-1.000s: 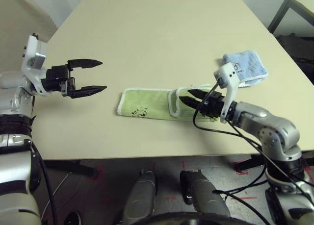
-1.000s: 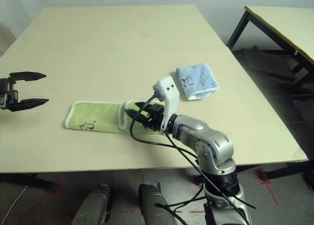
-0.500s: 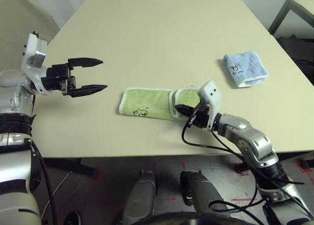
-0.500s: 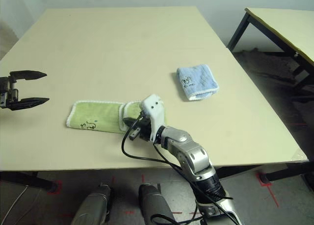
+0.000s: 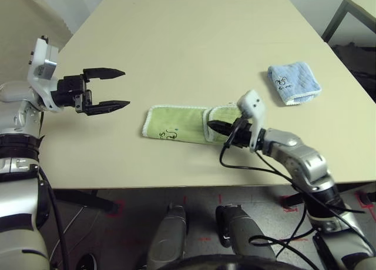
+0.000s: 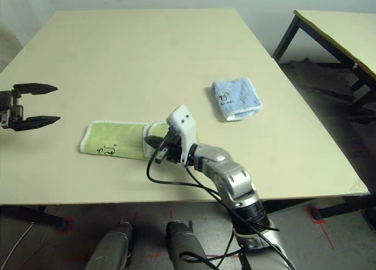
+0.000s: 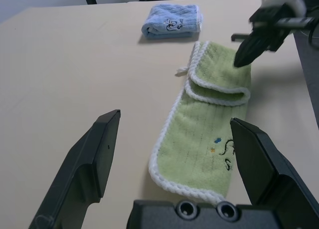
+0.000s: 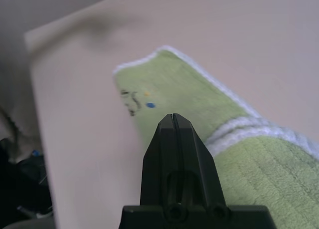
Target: Fold the towel and set it aside.
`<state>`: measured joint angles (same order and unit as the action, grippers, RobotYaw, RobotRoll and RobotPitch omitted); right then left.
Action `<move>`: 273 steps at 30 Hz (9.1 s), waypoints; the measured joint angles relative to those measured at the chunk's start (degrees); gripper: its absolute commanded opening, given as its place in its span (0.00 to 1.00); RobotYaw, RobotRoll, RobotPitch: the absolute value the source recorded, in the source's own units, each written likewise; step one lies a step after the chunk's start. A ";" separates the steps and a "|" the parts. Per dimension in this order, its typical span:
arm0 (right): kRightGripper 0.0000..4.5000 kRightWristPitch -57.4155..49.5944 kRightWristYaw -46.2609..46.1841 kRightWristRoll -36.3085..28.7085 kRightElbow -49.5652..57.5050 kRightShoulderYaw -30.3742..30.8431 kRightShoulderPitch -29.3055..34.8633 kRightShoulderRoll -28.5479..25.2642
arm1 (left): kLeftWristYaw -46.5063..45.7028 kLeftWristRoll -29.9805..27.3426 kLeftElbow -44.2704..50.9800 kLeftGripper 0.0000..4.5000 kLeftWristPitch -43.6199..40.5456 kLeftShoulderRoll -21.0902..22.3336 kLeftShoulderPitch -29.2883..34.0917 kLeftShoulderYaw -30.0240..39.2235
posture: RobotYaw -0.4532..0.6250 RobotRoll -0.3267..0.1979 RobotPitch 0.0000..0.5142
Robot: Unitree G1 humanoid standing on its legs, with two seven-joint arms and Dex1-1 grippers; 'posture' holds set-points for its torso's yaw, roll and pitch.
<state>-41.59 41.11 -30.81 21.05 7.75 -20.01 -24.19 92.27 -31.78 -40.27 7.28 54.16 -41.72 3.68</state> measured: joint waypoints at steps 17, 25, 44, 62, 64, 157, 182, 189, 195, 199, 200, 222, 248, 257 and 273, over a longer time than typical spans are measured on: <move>0.00 8.42 -7.98 15.80 -15.40 6.05 1.24 3.01 | 0.00 0.02 -0.30 1.00 0.30 -0.68 -0.70 -0.28 | 0.44 0.62 0.24; 0.00 4.08 -7.25 11.18 -12.06 -0.43 -3.80 3.19 | 0.00 -0.03 -0.11 1.00 -0.31 -0.71 -0.59 0.15 | 0.43 0.62 0.24; 0.00 8.11 -12.52 17.01 -26.77 -2.29 -5.93 5.10 | -0.01 0.14 -0.03 1.00 0.01 -1.55 -0.32 0.39 | 0.45 0.62 0.23; 0.99 11.00 10.15 6.16 -14.48 -7.95 -0.20 -10.05 | 0.00 1.76 -0.18 1.00 -0.97 -1.27 1.69 0.91 | 0.43 0.62 0.24; 0.99 12.69 14.32 4.63 -14.34 -8.52 1.86 -11.26 | -0.02 2.84 -0.22 1.00 -0.96 -1.29 1.80 0.94 | 0.44 0.62 0.24; 1.00 17.21 25.77 -0.85 -2.43 -9.66 7.24 -20.79 | 0.32 -8.40 14.55 0.01 -96.78 11.89 -14.03 -38.05 | 0.40 0.62 0.26; 1.00 15.33 21.69 -2.09 1.30 -9.09 9.14 -19.78 | -49.05 -38.32 9.63 0.01 -99.37 -10.90 -15.94 -18.92 | 0.37 0.62 0.27; 1.00 15.33 21.37 -2.08 1.31 -8.73 9.16 -19.30 | -67.91 -43.25 7.14 0.01 -99.36 -17.56 -13.05 -9.46 | 0.38 0.62 0.28; 1.00 15.33 21.29 -2.08 1.33 -8.69 9.16 -19.25 | -81.16 -49.70 6.22 0.01 -99.35 -24.62 -11.74 -2.43 | 0.38 0.62 0.28; 1.00 15.33 21.30 -2.08 1.33 -8.65 9.16 -19.19 | -87.81 -54.95 6.45 0.01 -99.34 -28.21 -10.96 -1.52 | 0.38 0.62 0.28; 1.00 15.34 21.30 -2.07 1.33 -8.62 9.15 -19.18 | -89.34 -56.34 6.74 0.01 -99.34 -28.85 -10.41 -1.64 | 0.38 0.62 0.28; 1.00 15.37 21.20 -1.93 1.35 -7.40 8.60 -18.43 | -101.88 -60.99 13.45 0.99 -92.87 -29.58 -6.55 5.90 | 0.37 0.62 0.28; 0.00 22.56 34.31 9.11 -24.11 11.00 -17.02 -7.35 | -35.89 -8.99 65.70 0.00 -34.55 -13.07 35.95 -4.62 | 0.47 0.62 0.28; 0.00 24.35 35.09 11.47 -25.96 11.22 -14.64 -6.73 | -37.55 -2.43 63.96 0.00 -29.99 -16.37 36.89 -5.10 | 0.46 0.62 0.28; 0.00 27.09 30.98 17.60 -27.49 11.77 -13.07 -2.95 | -36.70 6.75 57.90 0.00 -23.21 -18.91 37.65 -9.49 | 0.46 0.62 0.28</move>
<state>-14.49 72.09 -13.21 -6.44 19.52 -33.07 -27.14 55.56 -25.03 17.63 -15.94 35.25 -4.07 -5.81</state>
